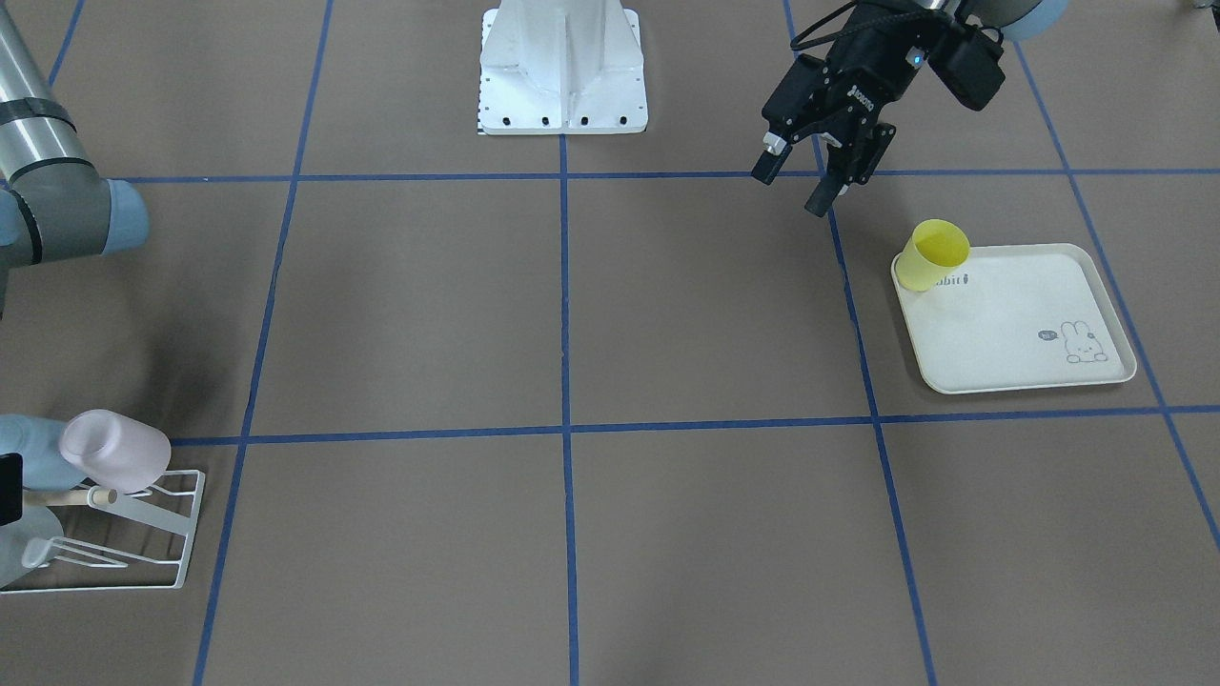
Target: Transfer IKEA cup to right arm and place on rack
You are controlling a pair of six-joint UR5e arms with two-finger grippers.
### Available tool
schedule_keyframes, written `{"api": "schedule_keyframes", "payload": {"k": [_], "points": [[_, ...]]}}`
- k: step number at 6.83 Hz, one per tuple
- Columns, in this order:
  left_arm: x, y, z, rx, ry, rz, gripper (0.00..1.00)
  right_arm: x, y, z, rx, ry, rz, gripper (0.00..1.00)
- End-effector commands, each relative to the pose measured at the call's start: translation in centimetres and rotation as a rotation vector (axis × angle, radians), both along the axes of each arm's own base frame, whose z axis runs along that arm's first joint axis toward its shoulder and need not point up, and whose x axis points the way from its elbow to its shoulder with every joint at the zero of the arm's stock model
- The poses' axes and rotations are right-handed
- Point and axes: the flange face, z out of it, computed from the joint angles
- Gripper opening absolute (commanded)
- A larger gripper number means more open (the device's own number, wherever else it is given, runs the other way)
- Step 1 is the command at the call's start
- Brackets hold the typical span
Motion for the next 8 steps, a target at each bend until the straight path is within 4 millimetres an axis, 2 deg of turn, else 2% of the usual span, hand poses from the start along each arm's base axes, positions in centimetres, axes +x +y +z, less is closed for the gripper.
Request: {"api": "schedule_keyframes", "payload": {"k": [1,2,3,4,5,6,7,8], "points": [[-1.7,-0.8,0.1,0.02,-0.02,0.033,0.99,5.5,1.6,-4.2,0.032,-0.119,-0.086,1.0],[-2.8,-1.2,1.4,0.044,-0.072,0.038,0.99,7.9,3.4,-6.7,0.024,-0.163,-0.135,1.0],[-4.3,-1.8,2.5,0.067,-0.153,0.059,0.99,8.8,5.7,-12.3,0.001,-0.258,-0.128,1.0],[-6.1,-2.9,3.2,0.088,-0.279,0.098,0.99,9.2,8.8,-17.9,-0.046,-0.361,-0.173,1.0],[-7.1,-3.5,4.9,0.108,-0.404,0.158,0.99,9.2,10.8,-20.6,-0.078,-0.459,-0.219,1.0],[-7.6,-2.7,7.9,0.137,-0.502,0.238,0.99,7.1,11.7,-22.3,-0.139,-0.623,-0.246,1.0],[-8.8,-1.9,10.2,0.16,-0.537,0.327,0.99,5.8,12.8,-23.7,-0.167,-0.702,-0.287,1.0],[-9.5,-1.5,11.6,0.176,-0.541,0.406,0.99,4.7,13.9,-26.7,-0.187,-0.851,-0.32,1.0]]}}
